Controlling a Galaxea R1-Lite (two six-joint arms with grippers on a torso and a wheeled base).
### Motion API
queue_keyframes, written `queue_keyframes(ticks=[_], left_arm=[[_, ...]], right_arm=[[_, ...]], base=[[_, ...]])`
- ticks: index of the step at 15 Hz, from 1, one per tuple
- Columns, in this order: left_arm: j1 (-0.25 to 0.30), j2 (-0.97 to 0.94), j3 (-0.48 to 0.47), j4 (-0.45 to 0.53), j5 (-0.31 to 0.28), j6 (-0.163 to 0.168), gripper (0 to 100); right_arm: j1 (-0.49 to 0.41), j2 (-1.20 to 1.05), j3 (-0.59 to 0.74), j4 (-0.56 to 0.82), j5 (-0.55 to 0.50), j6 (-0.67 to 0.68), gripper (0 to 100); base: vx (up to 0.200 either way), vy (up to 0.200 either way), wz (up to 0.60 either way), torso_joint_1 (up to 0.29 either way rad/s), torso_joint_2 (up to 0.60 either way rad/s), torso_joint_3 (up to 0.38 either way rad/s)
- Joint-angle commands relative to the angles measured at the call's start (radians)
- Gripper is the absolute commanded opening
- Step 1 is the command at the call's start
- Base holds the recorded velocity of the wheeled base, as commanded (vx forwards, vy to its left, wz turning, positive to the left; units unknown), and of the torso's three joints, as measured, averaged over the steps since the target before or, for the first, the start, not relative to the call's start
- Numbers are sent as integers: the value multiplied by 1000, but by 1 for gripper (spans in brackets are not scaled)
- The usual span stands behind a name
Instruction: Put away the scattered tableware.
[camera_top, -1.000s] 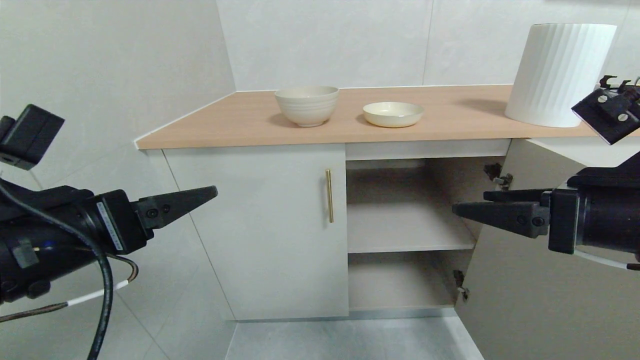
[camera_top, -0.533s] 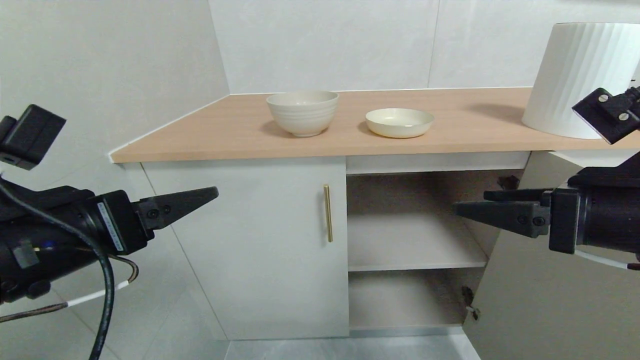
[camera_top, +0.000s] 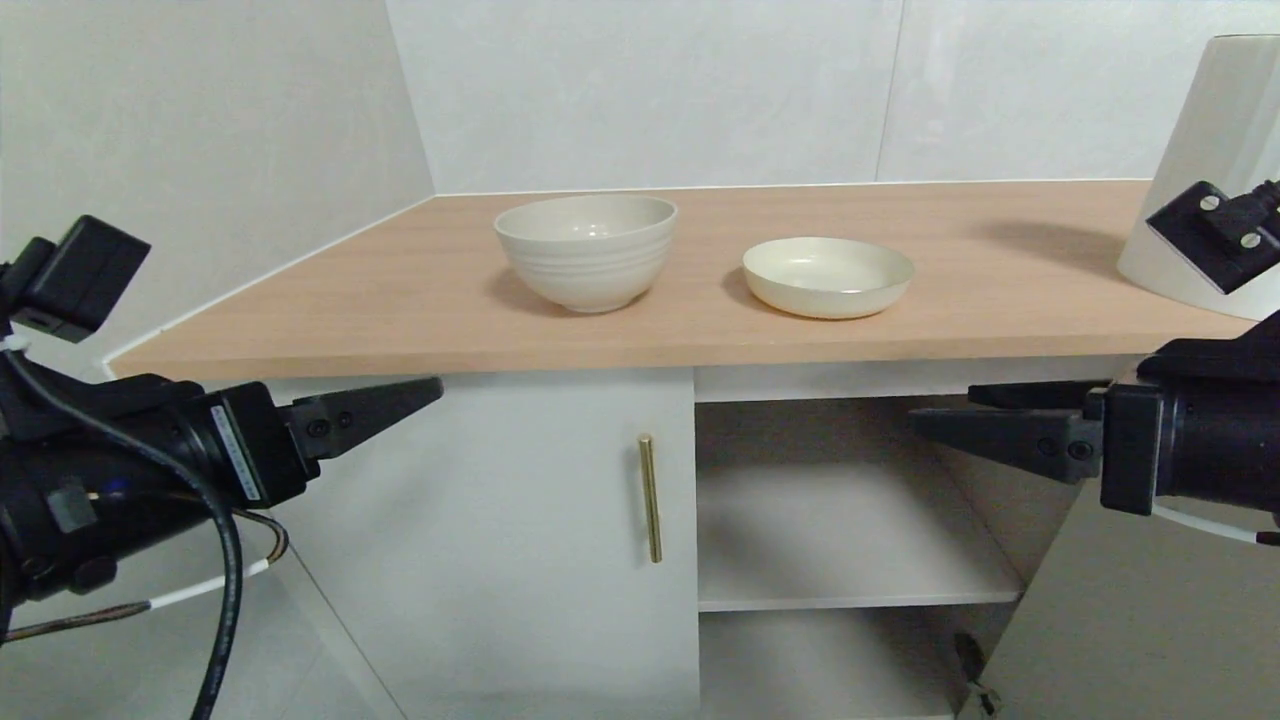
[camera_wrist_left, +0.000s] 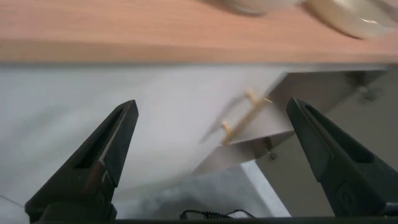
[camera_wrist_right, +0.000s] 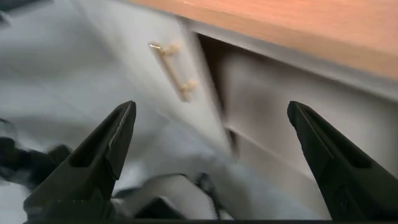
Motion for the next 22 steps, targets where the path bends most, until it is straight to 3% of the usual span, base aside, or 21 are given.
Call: queue_keyframes(ticks=[1,7,11,19,22], left_arm=[[1,4,0,-1,0,-1,100],[-1,3,0,-1,0,-4,100],[-1,4,-2,-1,0,-4,100],[10,64,-11,-7,-2,-4,100],[10,164,-84,-2,-3,-4,100]], right_arm=[[0,-29,35,-13,4,-42,100],[0,-39,78,-82,5,-74,100],[0,-38,78,-82,7,-74,100],[-1,0,81,-85,7,-81,100],[-24,68,81,-143,5,-81,100]], base=[[0,0,0,0,0,0],[0,0,0,2,-9,-6],[0,0,0,71,-232,-250],[0,0,0,177,-499,-291],[0,0,0,198,-481,-279]])
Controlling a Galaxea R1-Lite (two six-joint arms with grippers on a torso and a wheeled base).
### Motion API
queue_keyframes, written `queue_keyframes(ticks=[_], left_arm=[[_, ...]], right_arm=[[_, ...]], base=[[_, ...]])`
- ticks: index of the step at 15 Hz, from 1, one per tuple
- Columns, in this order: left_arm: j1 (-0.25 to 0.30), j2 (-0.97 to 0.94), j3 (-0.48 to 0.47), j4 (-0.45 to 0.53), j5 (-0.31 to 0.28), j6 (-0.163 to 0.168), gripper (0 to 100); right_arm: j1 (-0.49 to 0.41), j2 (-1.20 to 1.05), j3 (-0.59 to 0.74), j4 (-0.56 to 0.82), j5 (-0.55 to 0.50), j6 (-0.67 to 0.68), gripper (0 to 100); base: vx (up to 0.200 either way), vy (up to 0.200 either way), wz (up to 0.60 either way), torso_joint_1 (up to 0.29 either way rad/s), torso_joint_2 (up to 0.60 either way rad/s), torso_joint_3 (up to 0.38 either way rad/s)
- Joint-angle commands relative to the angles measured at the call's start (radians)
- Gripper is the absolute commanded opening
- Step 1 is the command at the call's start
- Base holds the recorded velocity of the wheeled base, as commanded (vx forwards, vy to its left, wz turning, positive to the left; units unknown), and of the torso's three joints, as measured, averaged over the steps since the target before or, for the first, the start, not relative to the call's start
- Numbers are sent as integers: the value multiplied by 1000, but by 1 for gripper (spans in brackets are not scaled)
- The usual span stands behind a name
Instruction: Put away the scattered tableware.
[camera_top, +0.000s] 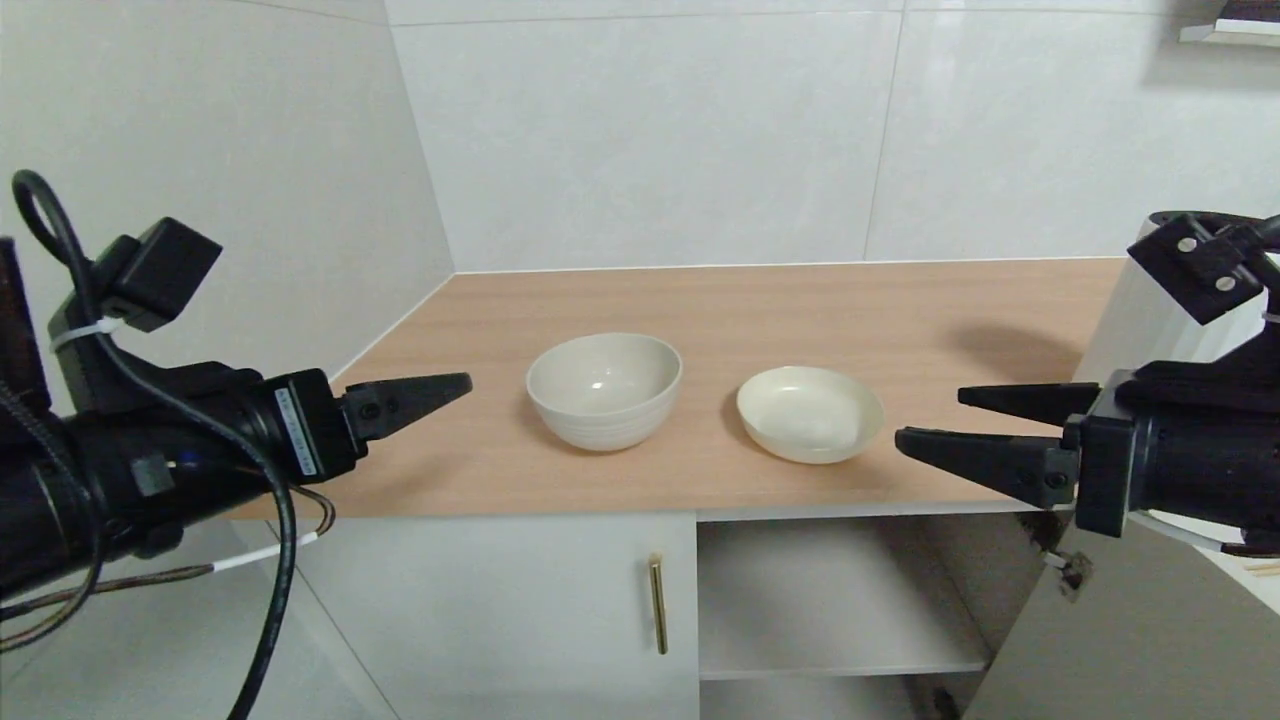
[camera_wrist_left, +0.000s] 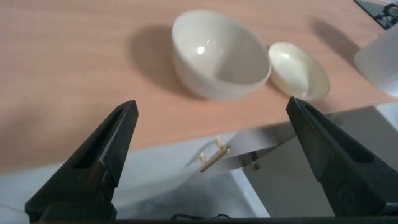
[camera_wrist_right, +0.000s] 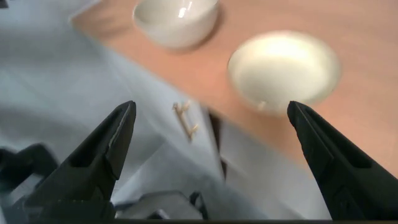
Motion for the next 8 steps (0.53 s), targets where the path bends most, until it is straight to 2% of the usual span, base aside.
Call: queue_keyframes(ticks=[1,3,5,7,8], left_arm=[[0,108,-49,1,0,0,100],[0,180,-115,4,1,0,100],[0,239,-210,47,9,1,100],[3,272,-316,212,52,-2,100],[3,305,-345,258,90,-13,100]], right_arm=[[-18,76,4,-42,-9,-7,100],[-44,150,4,-107,-32,-53,100],[-60,230,-24,-156,-109,-61,100],[-83,325,-138,-119,-221,-35,100],[-84,358,-177,-76,-270,-14,100]], base=[[0,0,0,217,-496,-286],[0,0,0,112,-242,-129],[0,0,0,36,-75,-46],[0,0,0,0,0,0],[0,0,0,0,0,0]])
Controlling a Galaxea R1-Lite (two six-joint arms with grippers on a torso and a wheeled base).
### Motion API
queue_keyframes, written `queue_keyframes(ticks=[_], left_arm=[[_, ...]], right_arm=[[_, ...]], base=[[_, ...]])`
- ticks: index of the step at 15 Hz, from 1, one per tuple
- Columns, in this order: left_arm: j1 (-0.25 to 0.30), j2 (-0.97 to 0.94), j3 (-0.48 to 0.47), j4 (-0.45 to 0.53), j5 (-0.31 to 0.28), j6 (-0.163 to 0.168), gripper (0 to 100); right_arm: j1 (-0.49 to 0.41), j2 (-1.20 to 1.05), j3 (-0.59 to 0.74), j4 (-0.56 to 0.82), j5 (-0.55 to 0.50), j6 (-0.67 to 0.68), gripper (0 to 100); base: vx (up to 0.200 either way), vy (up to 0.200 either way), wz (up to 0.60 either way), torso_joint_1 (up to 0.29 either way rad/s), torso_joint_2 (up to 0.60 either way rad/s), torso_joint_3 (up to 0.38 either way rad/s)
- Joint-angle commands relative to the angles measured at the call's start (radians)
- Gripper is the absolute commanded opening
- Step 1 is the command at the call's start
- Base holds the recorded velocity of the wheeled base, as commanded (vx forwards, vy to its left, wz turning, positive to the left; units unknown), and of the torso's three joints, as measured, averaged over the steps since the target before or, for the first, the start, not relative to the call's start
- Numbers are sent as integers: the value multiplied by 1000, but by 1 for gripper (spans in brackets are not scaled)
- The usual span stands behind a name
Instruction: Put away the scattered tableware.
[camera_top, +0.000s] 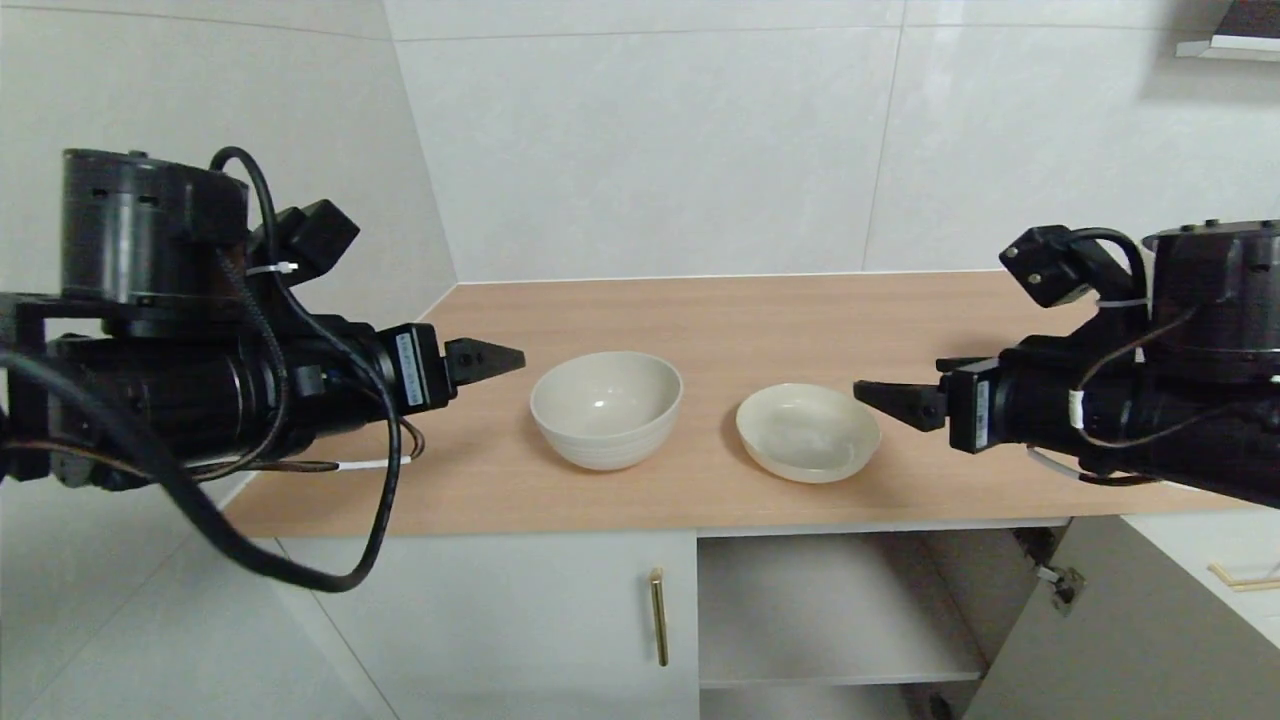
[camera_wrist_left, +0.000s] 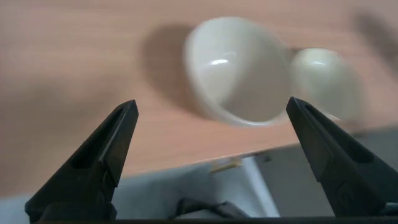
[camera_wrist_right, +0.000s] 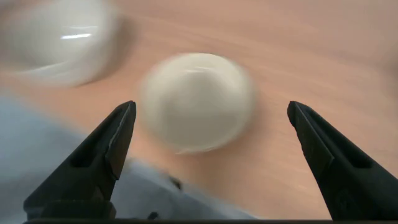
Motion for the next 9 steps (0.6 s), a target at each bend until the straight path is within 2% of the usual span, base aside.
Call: queue_keyframes(ticks=[1,2,5,9], left_arm=[[0,92,-73,41,68,-29,100],[-14,121,-90,40,133,-64,100],[-52,181,-91,29,220,-69,100],[-102,268,-83,-49,309,-70,100]], right_arm=[[-14,130,-101,72,-80,43,100],[-14,136,-141,121,-91,83,100],[-14,131,-148,140,-123,112,100],[-8,136,-142,134,-158,112,100]], base=[[0,0,0,0,0,0],[0,0,0,0,0,0],[0,0,0,0,0,0],[0,0,0,0,0,0]])
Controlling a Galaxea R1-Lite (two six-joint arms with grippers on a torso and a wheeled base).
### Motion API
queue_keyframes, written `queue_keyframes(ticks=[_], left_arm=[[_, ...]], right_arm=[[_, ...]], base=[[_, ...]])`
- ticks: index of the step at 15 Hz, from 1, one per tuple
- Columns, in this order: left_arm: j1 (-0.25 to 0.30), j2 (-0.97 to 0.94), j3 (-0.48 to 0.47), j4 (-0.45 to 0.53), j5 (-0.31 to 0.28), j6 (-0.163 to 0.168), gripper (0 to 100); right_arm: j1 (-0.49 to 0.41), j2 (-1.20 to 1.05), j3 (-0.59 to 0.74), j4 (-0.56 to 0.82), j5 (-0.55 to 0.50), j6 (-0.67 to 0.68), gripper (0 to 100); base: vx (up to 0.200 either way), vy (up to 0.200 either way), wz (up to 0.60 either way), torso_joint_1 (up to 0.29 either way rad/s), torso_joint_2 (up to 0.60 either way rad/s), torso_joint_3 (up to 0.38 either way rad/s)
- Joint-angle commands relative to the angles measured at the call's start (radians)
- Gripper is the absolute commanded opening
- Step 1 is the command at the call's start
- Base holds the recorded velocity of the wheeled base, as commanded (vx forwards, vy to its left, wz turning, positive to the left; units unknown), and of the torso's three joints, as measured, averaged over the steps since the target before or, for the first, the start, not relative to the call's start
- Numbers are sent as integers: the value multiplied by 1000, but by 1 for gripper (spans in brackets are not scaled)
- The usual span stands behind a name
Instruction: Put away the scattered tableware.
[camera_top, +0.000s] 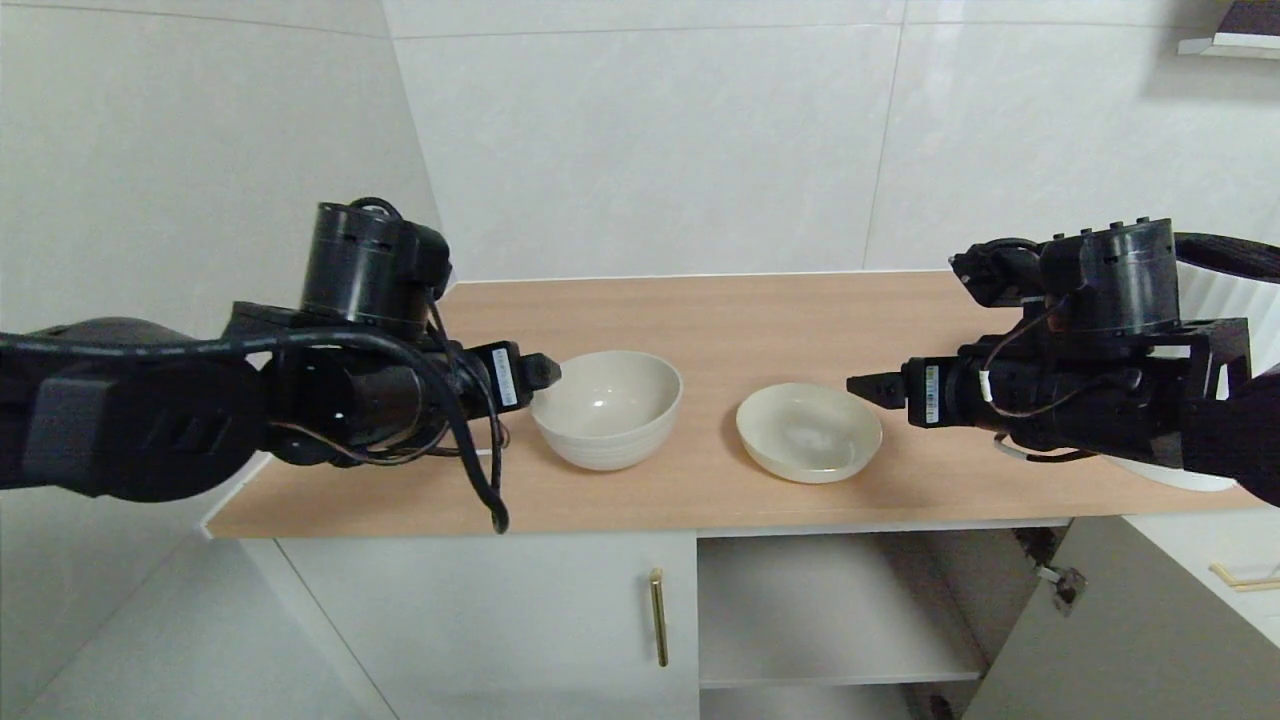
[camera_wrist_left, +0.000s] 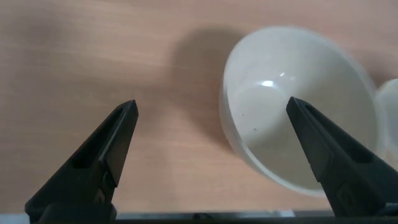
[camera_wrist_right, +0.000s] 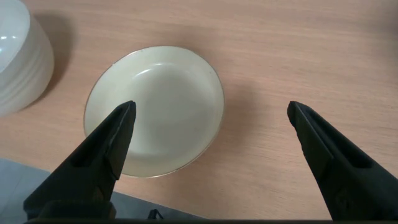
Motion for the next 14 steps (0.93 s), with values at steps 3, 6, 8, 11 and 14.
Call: queue_keyframes(ticks=[3,6,8,11,14], left_arm=[[-18,102,1,-13,8,-1,100],[-23,106,2,-26,8,-1,100],[-24,103,2,-26,9,-1,0],[-30,91,9,-26,9,-1,0],[-32,60,16,-26,11,-1,0]], right_arm=[[1,4,3,0,0,0,100],[1,4,1,-2,-2,0,100],[1,4,3,-2,-2,0,100],[1,4,3,0,-2,0,100],[1,4,3,-2,-2,0,100]], base=[[0,0,0,0,0,0],[0,0,0,0,0,0],[0,0,0,0,0,0],[0,0,0,0,0,0],[0,0,0,0,0,0]])
